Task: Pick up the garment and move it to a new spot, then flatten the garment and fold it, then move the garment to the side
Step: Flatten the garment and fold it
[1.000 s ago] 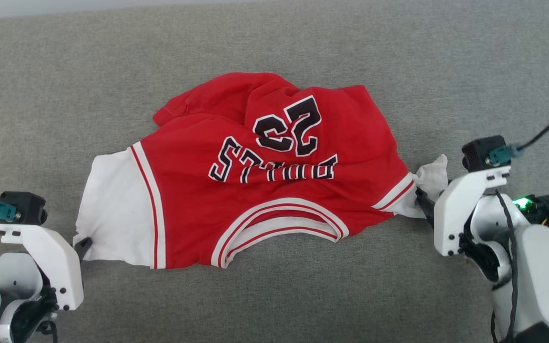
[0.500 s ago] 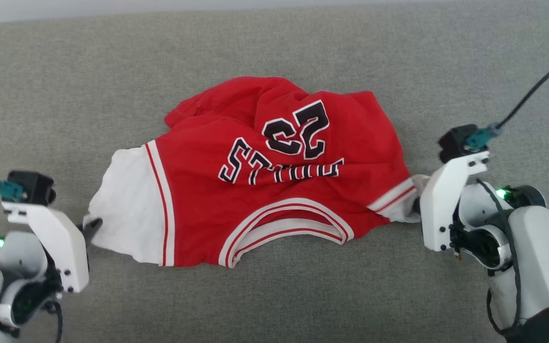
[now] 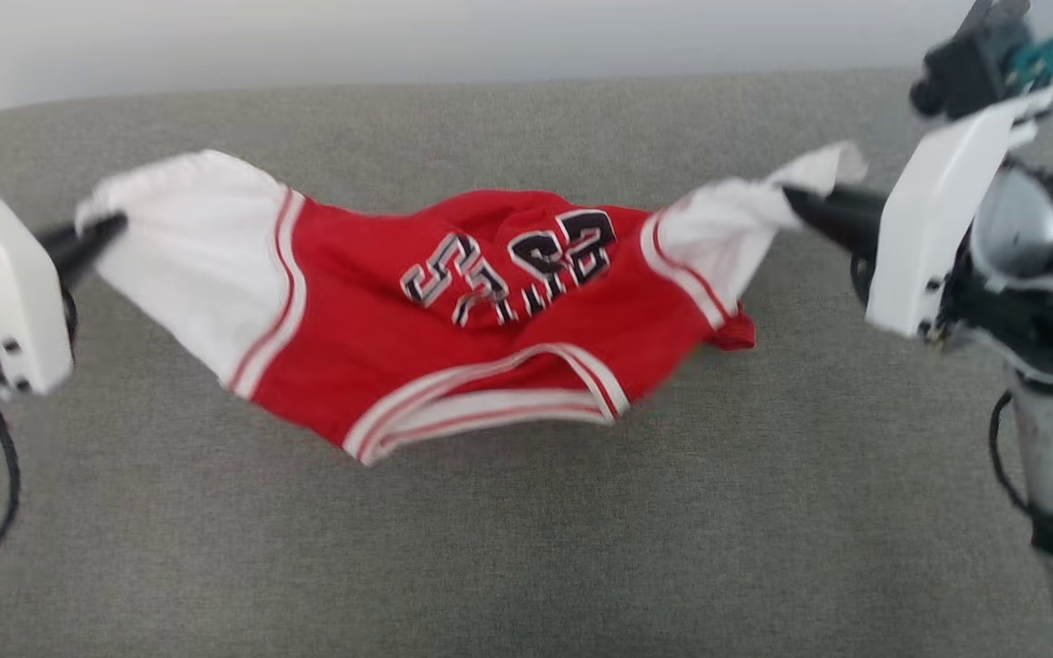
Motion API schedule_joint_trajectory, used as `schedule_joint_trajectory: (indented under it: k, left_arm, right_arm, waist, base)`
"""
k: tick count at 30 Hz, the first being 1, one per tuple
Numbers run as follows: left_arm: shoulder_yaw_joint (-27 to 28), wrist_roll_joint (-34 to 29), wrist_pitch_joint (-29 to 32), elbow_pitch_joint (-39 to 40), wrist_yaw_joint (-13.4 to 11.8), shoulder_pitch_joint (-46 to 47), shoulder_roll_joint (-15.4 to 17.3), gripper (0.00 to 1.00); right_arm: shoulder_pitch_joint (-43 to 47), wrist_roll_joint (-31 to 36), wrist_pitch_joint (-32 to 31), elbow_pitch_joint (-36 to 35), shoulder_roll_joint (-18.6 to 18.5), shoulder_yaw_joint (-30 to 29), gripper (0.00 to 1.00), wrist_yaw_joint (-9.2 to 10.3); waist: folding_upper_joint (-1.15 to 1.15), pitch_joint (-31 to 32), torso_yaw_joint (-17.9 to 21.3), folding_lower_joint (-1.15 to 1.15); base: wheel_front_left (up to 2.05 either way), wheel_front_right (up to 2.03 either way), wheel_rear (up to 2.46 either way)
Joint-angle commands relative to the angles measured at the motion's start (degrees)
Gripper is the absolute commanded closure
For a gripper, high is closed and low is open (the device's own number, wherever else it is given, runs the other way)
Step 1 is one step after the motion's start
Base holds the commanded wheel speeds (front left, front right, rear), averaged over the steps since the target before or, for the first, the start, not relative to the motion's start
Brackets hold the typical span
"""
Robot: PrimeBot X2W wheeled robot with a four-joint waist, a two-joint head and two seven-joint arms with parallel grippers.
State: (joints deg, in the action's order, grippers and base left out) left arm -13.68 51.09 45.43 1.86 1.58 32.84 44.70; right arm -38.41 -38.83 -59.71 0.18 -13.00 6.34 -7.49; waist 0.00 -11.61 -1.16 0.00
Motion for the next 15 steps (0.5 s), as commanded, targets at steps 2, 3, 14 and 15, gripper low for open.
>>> schedule_joint_trajectory:
  k: [2,3,14,15]
  left_arm:
    - [0.4,0.7,1.1,-0.4,-0.5,3.6,0.1,1.00]
    - [0.4,0.9,1.7,-0.5,-0.5,5.1,-0.1,1.00]
    - [-0.8,-2.2,3.5,-4.0,0.4,19.5,-0.7,1.00]
    - [-1.2,-2.5,3.3,-4.4,0.7,20.6,-0.9,1.00]
  right_arm:
    - [-2.7,-0.7,0.4,-0.3,-0.1,-0.3,1.00,-0.01]
    - [-3.8,-1.0,0.8,-0.4,0.2,-0.4,1.00,-0.01]
    - [-14.7,-2.2,6.2,1.2,0.0,0.2,1.00,-0.01]
    - [-15.7,-1.5,7.1,1.4,-0.6,0.4,1.00,-0.01]
  waist:
    - [0.00,1.0,-0.2,0.00]
    - [0.00,1.3,-0.3,0.00]
    - [0.00,3.9,-0.6,0.00]
    - [0.00,3.9,-0.6,0.00]
  base:
    - [0.00,0.00,0.00]
    - [0.00,0.00,0.00]
    - [0.00,0.00,0.00]
    - [0.00,0.00,0.00]
